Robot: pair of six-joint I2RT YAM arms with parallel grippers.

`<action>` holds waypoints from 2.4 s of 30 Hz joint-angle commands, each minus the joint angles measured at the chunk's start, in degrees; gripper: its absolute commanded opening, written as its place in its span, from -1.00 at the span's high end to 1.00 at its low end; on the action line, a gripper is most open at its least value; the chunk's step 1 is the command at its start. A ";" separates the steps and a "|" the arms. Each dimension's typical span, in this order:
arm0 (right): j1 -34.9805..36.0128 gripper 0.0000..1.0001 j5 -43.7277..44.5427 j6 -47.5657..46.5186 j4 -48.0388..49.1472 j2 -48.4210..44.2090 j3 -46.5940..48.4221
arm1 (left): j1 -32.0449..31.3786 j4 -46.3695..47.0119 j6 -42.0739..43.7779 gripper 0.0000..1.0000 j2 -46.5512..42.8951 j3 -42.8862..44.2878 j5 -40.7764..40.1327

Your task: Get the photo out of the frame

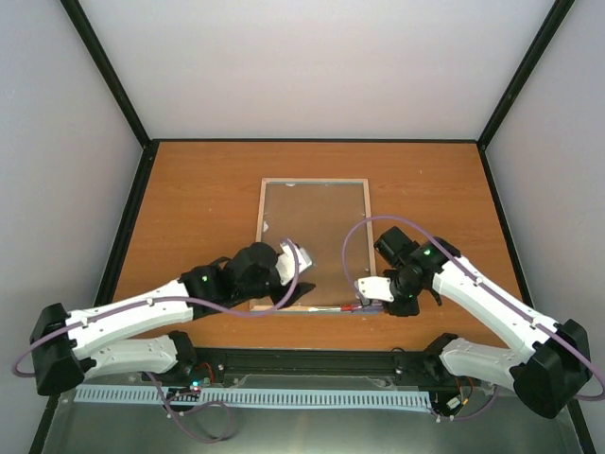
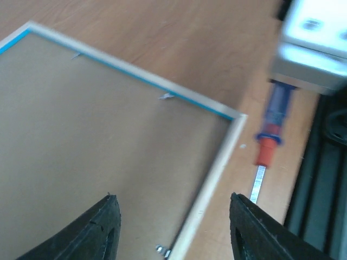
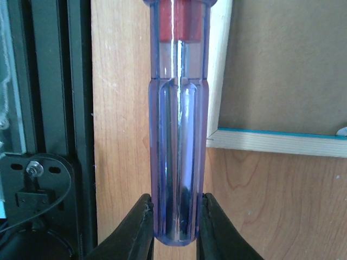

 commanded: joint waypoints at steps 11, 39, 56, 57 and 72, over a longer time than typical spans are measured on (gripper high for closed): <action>-2.30 0.94 -13.95 2.62 -8.11 8.56 9.38 | -22.82 -2.30 20.53 -0.04 5.64 2.59 -28.66; -4.09 0.30 -18.23 3.88 -9.66 10.51 11.87 | -25.20 6.83 27.78 0.99 12.09 0.60 -32.86; -19.46 -0.43 -49.04 0.86 -4.37 4.81 21.87 | 0.01 24.65 -9.88 0.99 -8.40 -11.40 17.93; -19.48 -0.68 -50.52 1.62 -3.55 4.93 21.47 | 0.64 27.13 -11.78 0.98 -8.27 -12.42 20.26; -16.90 -0.57 -61.31 -5.39 -10.22 13.04 22.84 | 1.92 44.95 -21.29 0.99 -2.91 -17.91 31.80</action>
